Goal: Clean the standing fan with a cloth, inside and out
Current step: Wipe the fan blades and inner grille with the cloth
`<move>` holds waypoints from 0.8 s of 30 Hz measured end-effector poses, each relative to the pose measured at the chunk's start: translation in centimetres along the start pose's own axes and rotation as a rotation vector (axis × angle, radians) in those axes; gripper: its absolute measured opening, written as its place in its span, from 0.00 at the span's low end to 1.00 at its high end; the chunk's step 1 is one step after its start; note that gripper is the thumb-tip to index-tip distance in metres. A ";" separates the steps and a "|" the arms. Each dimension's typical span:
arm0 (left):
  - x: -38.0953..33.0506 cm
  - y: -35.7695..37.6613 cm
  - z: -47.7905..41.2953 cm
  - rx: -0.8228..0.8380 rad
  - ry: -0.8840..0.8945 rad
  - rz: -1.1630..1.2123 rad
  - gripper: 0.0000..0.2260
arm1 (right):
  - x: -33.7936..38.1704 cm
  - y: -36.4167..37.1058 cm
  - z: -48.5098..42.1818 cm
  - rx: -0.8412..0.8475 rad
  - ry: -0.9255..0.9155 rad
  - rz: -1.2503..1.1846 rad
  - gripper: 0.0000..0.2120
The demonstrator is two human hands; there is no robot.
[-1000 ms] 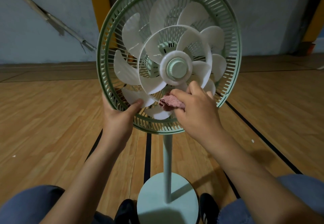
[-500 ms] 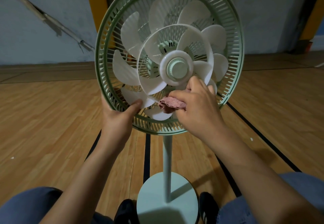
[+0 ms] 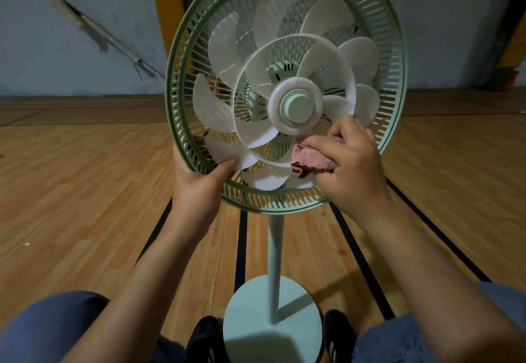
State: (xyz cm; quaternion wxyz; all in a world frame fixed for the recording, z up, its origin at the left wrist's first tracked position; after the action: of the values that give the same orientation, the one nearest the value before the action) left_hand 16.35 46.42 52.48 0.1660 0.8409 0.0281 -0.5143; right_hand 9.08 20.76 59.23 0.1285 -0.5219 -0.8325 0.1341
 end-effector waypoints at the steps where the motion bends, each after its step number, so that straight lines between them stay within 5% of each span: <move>1: 0.0 0.0 0.0 0.000 0.002 0.000 0.36 | 0.1 0.4 0.3 0.020 0.009 -0.025 0.15; 11: 0.3 -0.3 -0.2 -0.005 0.005 0.019 0.37 | 1.4 1.3 1.1 0.083 -0.049 -0.026 0.19; 19: 0.4 -0.1 -0.1 -0.001 0.001 0.009 0.33 | -0.6 -0.9 -0.1 -0.105 -0.073 0.027 0.21; 24: 0.1 0.0 0.0 -0.008 -0.007 0.009 0.36 | 0.5 1.2 0.9 0.027 0.003 0.052 0.25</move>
State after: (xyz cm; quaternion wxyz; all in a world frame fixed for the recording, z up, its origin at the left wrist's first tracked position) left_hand 16.46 46.37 52.38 0.1718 0.8385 0.0257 -0.5164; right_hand 9.59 21.61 58.01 0.1334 -0.5418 -0.8166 0.1477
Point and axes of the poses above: each hand's wrist, its own z-axis away from the middle knuckle, its own y-axis out of the palm, x = y × z, the point moved 8 cm from there along -z, towards the middle knuckle, and after that the axes turned 8 degrees about -x, right-handed, at the moved point
